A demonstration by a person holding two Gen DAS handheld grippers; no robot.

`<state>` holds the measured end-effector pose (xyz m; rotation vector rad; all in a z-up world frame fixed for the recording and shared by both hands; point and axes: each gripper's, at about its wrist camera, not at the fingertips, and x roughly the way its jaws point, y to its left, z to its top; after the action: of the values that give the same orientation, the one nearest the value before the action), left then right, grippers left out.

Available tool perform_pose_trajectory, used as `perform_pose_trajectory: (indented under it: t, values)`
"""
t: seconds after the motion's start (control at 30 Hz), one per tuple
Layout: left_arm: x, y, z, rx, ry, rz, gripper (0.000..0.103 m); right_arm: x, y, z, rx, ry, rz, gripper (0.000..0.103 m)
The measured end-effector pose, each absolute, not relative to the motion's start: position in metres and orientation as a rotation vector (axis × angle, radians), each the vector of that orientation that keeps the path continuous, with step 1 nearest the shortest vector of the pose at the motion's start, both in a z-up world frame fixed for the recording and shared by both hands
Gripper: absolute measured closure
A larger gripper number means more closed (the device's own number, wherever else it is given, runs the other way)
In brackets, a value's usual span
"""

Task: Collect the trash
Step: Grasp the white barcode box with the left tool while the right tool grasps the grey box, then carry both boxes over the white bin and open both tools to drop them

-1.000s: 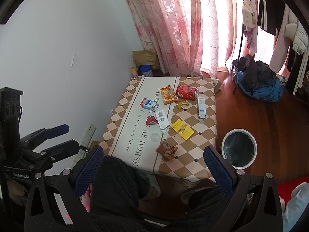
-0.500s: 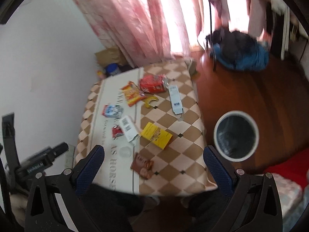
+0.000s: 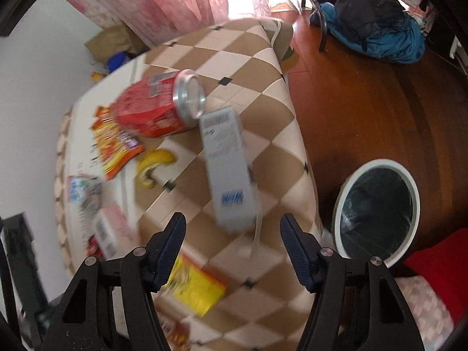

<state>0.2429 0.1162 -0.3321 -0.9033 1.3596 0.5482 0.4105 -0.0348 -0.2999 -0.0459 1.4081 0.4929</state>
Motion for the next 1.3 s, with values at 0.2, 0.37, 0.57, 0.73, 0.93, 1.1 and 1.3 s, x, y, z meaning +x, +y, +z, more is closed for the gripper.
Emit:
perform_pose_trajectory:
  t: [0.2, 0.37, 0.57, 0.73, 0.93, 1.1, 1.3]
  values:
    - [0.251, 0.109, -0.328, -0.744, 1.348, 0.558, 0.06, 0.438, -0.012, -0.332, -0.072, 1.451, 0.536, 0.061]
    - [0.256, 0.106, -0.325, -0.621, 1.359, 0.53, 0.057, 0.418, -0.02, -0.331, -0.129, 1.473, 0.56, 0.062]
    - [0.264, 0.102, -0.336, -0.596, 1.39, 0.522, 0.058, 0.383, -0.039, -0.335, -0.182, 1.489, 0.569, 0.06]
    - [0.269, 0.083, -0.341, -0.523, 1.388, 0.539, 0.06, 0.376, -0.041, -0.344, -0.187, 1.449, 0.53, 0.06]
    - [0.262, 0.069, -0.305, -0.47, 1.319, 0.56, 0.061, 0.358, -0.039, -0.337, -0.239, 1.397, 0.535, 0.063]
    - [0.253, 0.053, -0.262, -0.407, 1.242, 0.557, 0.061, 0.341, -0.063, -0.305, -0.111, 1.34, 0.579, 0.064]
    - [0.246, 0.027, -0.21, -0.329, 1.138, 0.494, 0.061, 0.319, -0.117, -0.252, 0.028, 1.252, 0.603, 0.064]
